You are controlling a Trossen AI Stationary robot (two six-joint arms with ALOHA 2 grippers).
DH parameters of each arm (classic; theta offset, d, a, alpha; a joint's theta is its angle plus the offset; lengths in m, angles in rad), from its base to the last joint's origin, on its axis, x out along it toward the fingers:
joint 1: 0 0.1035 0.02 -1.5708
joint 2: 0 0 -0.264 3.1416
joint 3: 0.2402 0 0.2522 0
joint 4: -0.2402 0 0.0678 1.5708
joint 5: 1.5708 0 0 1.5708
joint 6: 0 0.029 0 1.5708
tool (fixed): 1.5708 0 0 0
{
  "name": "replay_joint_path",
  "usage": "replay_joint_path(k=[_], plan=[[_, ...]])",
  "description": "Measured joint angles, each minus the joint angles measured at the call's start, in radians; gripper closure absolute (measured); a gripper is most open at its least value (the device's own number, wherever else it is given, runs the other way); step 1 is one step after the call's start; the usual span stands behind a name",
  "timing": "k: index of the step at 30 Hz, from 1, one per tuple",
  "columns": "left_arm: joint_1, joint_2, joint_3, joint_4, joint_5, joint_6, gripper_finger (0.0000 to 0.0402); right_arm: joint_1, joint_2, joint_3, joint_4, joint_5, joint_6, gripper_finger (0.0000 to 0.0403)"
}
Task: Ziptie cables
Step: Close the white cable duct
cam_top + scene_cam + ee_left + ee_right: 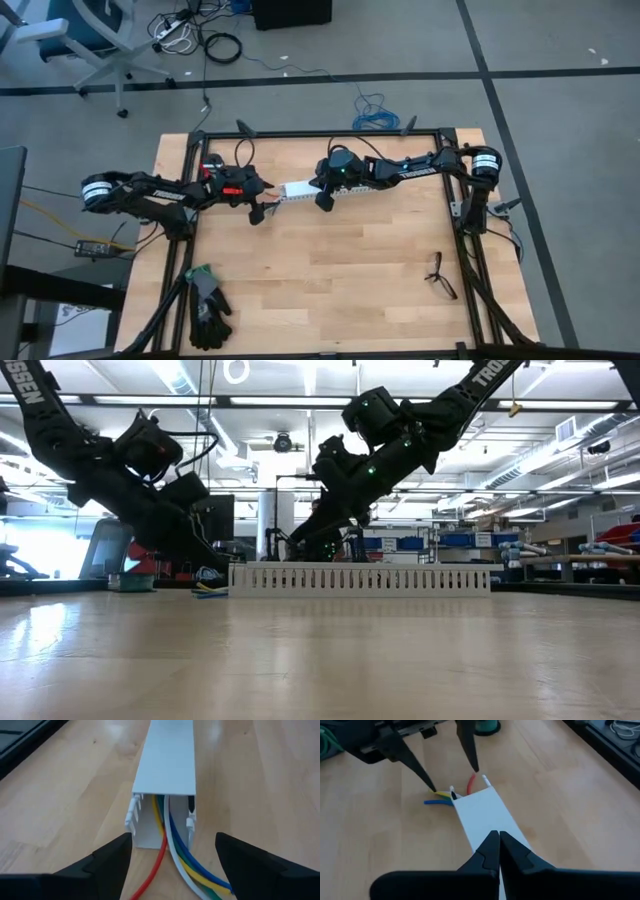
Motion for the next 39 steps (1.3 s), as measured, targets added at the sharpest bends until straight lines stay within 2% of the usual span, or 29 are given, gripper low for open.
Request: replay_joint_path(k=[7,22,34,39], plan=[[0.000,0.106,0.000,0.099,-0.002,-0.001,0.0129,0.000,0.000,0.000,-0.003,-0.018,0.001,0.0403],[0.000,0.289,0.025,0.253,-0.051,-0.002,0.0131,0.002,0.001,0.000,-0.004,-0.026,0.002,0.0403],[0.000,0.320,0.047,0.248,-0.050,-0.005,0.0131,0.002,0.001,0.000,-0.020,-0.031,0.002,0.0403],[0.000,0.314,0.048,0.244,-0.003,-0.078,0.0131,0.002,0.001,0.000,-0.040,-0.031,0.002,0.0403]])
